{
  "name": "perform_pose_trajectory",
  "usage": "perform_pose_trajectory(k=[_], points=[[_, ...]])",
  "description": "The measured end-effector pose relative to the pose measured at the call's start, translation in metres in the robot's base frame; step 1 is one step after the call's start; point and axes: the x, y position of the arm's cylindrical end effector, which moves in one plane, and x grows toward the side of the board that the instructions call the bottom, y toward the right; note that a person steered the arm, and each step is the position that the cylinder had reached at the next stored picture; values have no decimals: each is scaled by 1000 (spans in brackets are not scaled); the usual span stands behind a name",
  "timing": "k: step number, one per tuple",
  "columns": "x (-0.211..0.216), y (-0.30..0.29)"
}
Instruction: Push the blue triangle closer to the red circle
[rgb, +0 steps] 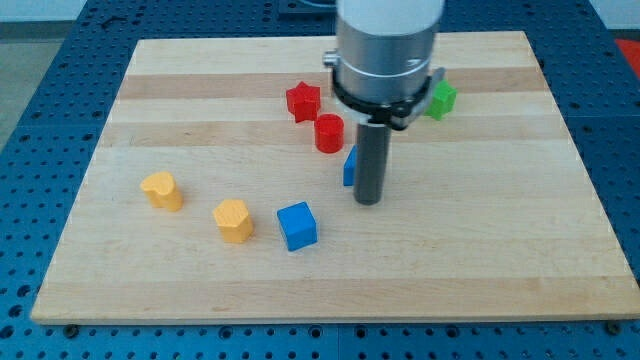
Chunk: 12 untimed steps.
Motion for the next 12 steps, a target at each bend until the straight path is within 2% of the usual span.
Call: perform_pose_trajectory(k=[5,6,9,12], points=[[-12,-1],[-12,23],[-30,25],[-19,10]])
